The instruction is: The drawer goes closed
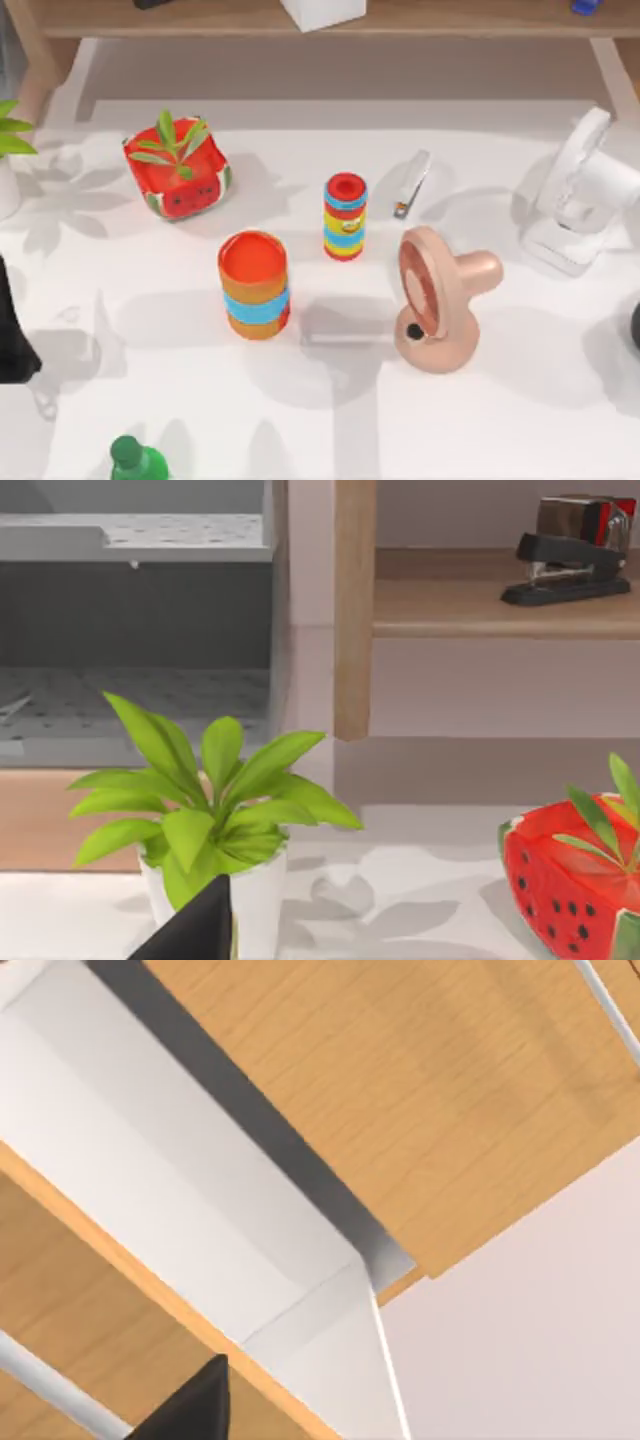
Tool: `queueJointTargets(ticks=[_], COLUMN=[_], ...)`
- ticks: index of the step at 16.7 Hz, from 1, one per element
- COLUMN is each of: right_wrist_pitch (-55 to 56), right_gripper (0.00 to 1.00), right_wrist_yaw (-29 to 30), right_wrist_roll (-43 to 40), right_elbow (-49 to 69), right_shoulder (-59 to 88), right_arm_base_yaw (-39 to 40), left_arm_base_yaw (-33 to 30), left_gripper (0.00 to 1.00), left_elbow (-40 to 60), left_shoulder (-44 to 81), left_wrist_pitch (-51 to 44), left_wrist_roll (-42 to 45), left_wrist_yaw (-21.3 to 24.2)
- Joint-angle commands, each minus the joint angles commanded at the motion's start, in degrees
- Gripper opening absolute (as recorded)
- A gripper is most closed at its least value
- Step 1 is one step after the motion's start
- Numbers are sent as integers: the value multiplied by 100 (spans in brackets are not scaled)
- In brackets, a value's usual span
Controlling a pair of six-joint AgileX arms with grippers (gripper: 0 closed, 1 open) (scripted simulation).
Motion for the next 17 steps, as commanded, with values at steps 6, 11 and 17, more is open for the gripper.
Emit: queueJointTargets(ticks=[6,11,17], right_wrist_pitch=[1156,1667,1702], right_gripper=[100,100,100], right_wrist_yaw=[-527,-808,-829], right_wrist_roll=[-2621,-3896,-4010], right_elbow=[44,172,170], right_shoulder=[1251,1917,1967], right_arm_base_yaw=[-283,-312,-292], left_arm_base_yaw=[0,0,0], left_gripper=[100,100,100], left_elbow=[0,0,0], left_shoulder=[0,0,0], left_wrist_pitch=[0,0,0], left_wrist_roll=[0,0,0], left_wrist_yaw=[0,0,0])
